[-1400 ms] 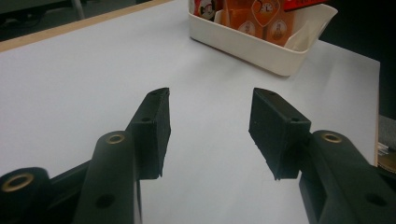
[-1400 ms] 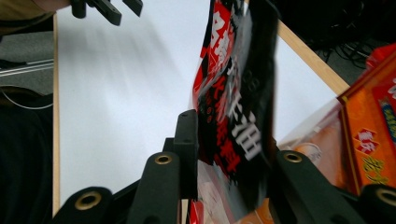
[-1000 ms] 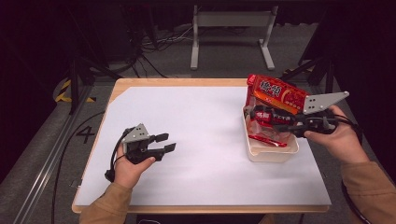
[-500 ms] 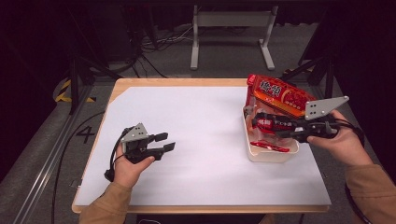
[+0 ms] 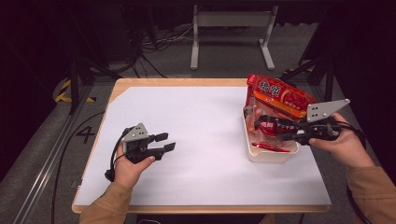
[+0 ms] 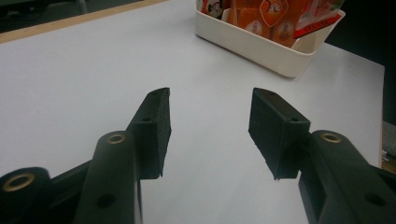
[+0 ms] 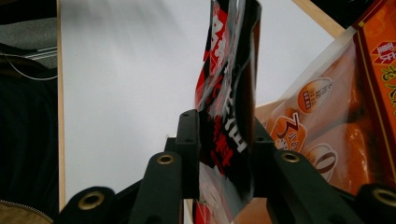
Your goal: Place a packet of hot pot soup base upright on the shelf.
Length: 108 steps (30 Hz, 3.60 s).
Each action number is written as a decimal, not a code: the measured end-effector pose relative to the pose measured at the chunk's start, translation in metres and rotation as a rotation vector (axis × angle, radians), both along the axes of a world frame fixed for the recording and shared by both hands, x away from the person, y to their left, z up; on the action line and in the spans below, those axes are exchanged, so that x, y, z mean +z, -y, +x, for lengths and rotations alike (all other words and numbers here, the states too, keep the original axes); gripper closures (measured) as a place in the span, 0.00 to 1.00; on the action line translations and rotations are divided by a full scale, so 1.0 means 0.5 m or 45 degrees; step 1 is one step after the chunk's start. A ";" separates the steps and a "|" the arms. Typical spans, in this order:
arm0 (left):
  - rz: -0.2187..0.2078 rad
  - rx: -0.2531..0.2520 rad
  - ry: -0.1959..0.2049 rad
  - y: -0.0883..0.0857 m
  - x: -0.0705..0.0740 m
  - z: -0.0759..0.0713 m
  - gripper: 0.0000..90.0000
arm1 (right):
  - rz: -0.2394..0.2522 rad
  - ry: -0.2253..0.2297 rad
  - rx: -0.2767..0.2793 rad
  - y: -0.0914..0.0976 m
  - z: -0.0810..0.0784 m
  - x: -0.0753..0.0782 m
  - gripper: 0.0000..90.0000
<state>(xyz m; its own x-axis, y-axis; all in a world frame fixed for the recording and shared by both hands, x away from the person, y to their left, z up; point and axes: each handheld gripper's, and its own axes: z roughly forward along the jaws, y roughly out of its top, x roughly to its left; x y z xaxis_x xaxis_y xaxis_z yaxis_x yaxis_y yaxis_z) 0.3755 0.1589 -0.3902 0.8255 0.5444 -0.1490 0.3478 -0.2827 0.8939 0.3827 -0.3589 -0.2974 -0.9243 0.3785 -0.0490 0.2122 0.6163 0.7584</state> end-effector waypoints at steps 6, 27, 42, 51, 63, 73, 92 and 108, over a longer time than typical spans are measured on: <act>0.001 0.001 0.001 -0.002 0.000 0.002 0.55 | -0.032 -0.021 0.011 -0.003 -0.001 -0.008 0.81; -0.005 -0.003 -0.008 0.000 -0.002 0.003 0.55 | -0.078 -0.026 0.090 -0.002 -0.015 0.009 0.82; -0.007 -0.001 -0.016 0.000 -0.003 0.004 0.55 | -0.145 -0.140 0.082 -0.007 0.007 -0.016 0.82; -0.008 -0.005 -0.019 0.000 -0.005 0.004 0.55 | -0.226 -0.150 0.046 0.004 0.009 -0.008 0.84; -0.006 -0.006 -0.021 0.000 -0.006 0.005 0.55 | -0.313 -0.222 0.031 -0.010 0.032 -0.049 0.93; -0.006 -0.001 -0.018 -0.001 -0.005 0.004 0.55 | -0.300 -0.129 0.023 -0.015 0.027 -0.027 0.98; -0.002 -0.007 -0.016 -0.003 -0.006 0.005 0.55 | -0.641 -0.185 0.097 -0.097 0.038 -0.036 1.00; -0.013 0.039 -0.015 -0.026 0.000 -0.008 0.50 | -0.105 -0.128 -0.090 -0.083 0.013 -0.025 0.51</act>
<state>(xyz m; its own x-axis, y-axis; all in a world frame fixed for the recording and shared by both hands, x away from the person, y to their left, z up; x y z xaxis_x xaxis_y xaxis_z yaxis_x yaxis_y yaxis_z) 0.3713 0.1719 -0.3903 0.8067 0.5677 -0.1640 0.3664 -0.2628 0.8926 0.3892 -0.3172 -0.3099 -0.8974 0.4411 0.0093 0.3297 0.6563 0.6786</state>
